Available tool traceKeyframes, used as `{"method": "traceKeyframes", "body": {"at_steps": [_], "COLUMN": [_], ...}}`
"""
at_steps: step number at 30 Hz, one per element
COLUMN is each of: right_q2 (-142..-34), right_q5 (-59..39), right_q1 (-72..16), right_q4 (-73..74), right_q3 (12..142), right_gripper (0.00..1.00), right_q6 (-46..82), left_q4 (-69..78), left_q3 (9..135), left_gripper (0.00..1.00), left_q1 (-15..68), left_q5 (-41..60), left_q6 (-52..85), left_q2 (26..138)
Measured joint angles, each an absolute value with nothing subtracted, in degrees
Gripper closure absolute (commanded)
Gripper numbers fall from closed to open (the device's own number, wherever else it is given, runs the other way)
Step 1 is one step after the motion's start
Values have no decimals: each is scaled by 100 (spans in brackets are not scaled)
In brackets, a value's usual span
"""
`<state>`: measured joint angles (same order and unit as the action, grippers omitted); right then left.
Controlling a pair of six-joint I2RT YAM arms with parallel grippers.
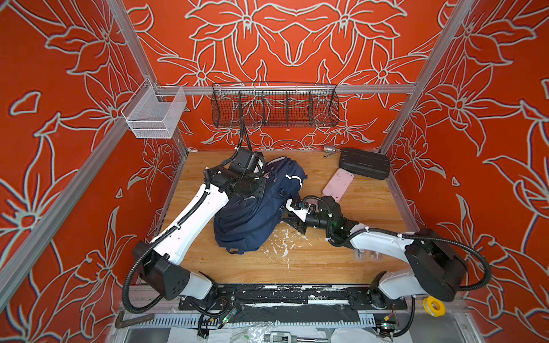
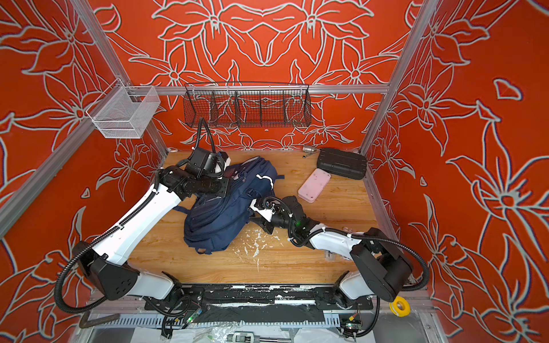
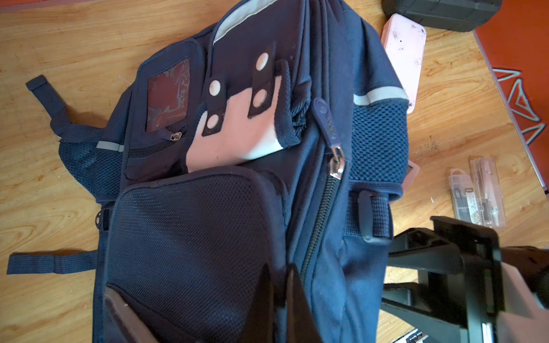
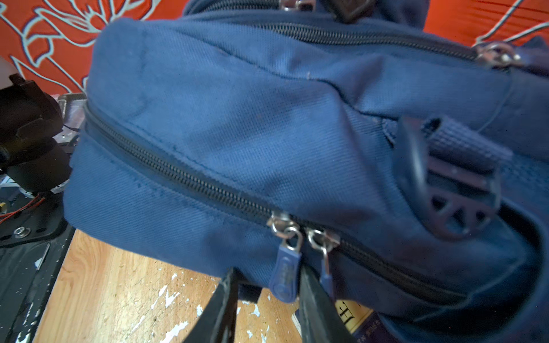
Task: Pack the student bag
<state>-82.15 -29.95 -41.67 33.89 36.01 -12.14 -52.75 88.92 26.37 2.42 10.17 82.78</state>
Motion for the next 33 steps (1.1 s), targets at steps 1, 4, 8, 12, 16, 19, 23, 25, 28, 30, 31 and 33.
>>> {"method": "traceKeyframes", "body": {"at_steps": [1, 4, 8, 12, 16, 19, 23, 25, 28, 30, 31, 33], "right_q2": [-8235, -8241, -8267, -8425, -8558, -8595, -8676, -8726, -8777, -8779, -8779, -8777], "right_q5": [-3015, -3094, -3107, -3087, -3085, -3127, -3223, -3225, -3223, -3216, -3208, -3181], "right_q1": [-4167, -4167, -4167, -4167, -4167, -4165, -4158, -4158, -4156, -4158, -4158, -4158], "right_q4": [3430, 3538, 3625, 3651, 3750, 3879, 3972, 3975, 3992, 4005, 4007, 3966], "right_q3": [3601, 3601, 3601, 3664, 3767, 3767, 3767, 3767, 3767, 3767, 3767, 3774], "right_gripper": [68, 69, 68, 77, 87, 89, 87, 90, 97, 100, 100, 100], "right_q6": [-1155, -1000, -836, -731, -600, -480, -340, -316, -274, -276, -281, -292], "left_q4": [-5280, -5280, -5280, -5284, -5282, -5282, -5297, -5343, -5358, -5389, -5406, -5439], "left_q3": [8892, 8892, 8892, 8892, 8892, 8892, 8901, 8956, 9024, 9070, 9109, 9179], "left_gripper": [100, 100, 100, 100, 100, 100, 100, 100, 100, 100, 100, 100], "left_q1": [2637, 2637, 2637, 2639, 2648, 2652, 2659, 2659, 2661, 2665, 2663, 2665], "left_q5": [244, 244, 248, 257, 250, 250, 250, 255, 266, 263, 261, 239], "left_q6": [1020, 1031, 1035, 1039, 1046, 1044, 1039, 1039, 1046, 1059, 1079, 1151], "left_q2": [8278, 8278, 8278, 8278, 8278, 8278, 8289, 8333, 8396, 8438, 8466, 8527]}}
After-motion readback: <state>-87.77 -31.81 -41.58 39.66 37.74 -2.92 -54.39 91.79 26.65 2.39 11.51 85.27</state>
